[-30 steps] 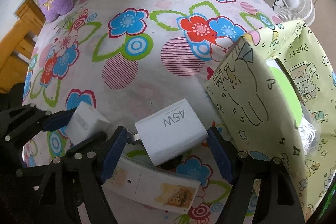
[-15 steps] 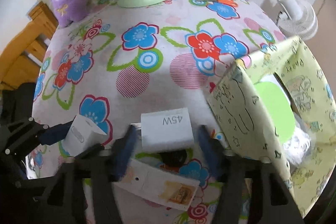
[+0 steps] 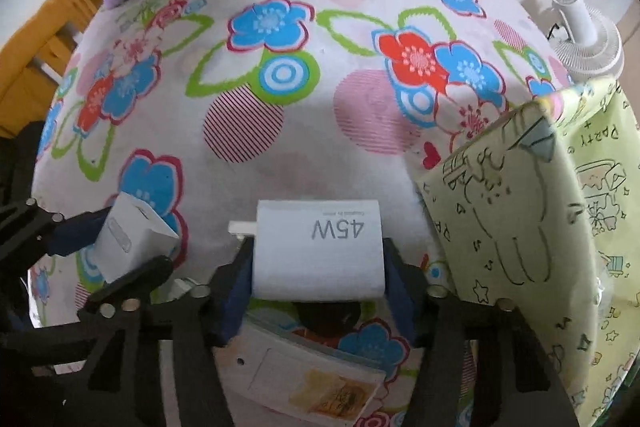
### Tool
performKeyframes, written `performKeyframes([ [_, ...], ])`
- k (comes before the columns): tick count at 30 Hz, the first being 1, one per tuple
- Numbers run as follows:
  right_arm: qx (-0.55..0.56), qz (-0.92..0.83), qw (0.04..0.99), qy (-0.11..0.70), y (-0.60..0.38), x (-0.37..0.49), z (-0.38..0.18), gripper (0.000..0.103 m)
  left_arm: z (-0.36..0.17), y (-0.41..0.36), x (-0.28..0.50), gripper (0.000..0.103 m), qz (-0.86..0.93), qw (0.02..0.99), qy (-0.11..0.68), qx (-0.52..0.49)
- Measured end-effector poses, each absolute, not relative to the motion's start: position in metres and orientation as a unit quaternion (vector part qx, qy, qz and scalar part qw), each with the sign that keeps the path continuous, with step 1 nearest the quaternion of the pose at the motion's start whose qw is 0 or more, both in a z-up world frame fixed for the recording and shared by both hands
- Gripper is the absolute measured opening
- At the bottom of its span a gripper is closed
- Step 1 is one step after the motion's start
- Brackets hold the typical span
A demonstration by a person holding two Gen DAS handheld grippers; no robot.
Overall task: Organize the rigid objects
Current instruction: 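Lift both chargers and carry them toward the storage box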
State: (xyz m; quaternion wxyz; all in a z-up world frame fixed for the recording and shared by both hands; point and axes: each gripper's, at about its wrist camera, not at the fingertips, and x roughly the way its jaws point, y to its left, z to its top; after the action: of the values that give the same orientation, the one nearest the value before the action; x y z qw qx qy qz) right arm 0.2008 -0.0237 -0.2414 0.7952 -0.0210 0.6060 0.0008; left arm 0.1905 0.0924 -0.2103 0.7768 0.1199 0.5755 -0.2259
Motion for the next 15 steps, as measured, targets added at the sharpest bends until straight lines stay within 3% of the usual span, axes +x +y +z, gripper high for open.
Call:
performKeyframes([
  [15, -0.021, 0.001, 0.799, 0.601, -0.020, 0.191, -0.214, 0.058, -0.181, 0.101, 0.194, 0.040, -0.208, 0.790, 0.569, 0.091],
])
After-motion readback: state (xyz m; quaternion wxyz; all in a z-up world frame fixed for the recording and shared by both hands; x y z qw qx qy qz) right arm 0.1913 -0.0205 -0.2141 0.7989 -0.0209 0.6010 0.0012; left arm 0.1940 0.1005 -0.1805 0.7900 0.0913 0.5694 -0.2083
